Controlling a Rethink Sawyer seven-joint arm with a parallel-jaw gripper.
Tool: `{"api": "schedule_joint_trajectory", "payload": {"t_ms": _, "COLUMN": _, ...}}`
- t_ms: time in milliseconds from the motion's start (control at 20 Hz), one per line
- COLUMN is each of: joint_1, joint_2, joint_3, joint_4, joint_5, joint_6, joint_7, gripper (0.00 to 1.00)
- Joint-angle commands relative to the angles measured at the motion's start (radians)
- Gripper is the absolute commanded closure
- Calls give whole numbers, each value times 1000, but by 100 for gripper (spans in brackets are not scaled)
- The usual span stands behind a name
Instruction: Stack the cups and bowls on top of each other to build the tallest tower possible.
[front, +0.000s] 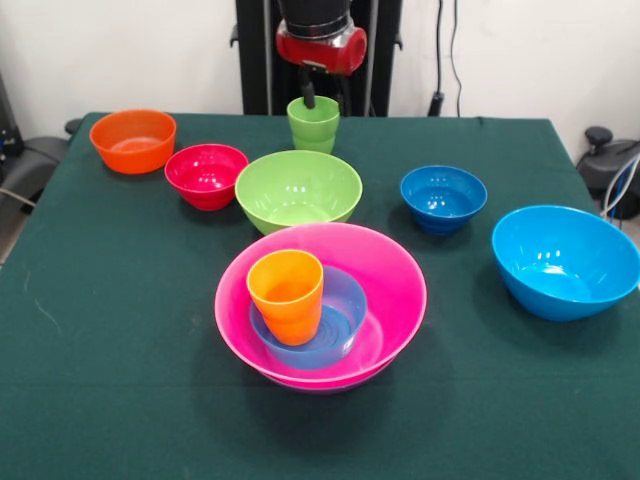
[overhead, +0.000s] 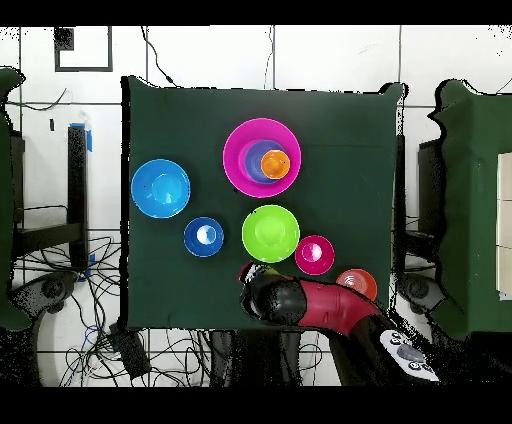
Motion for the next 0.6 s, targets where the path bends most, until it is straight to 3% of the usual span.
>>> {"api": "schedule_joint_trajectory", "payload": {"t_ms": 50, "joint_1": 8, "joint_2": 37, "joint_3": 5, "joint_4": -66, "joint_5": -71, "joint_6": -31, "joint_7": 9, "gripper": 0}}
{"api": "schedule_joint_trajectory", "payload": {"t_ms": 600, "joint_1": 35, "joint_2": 126, "joint_3": 6, "joint_4": -67, "joint_5": -76, "joint_6": -119, "joint_7": 60, "gripper": 0}}
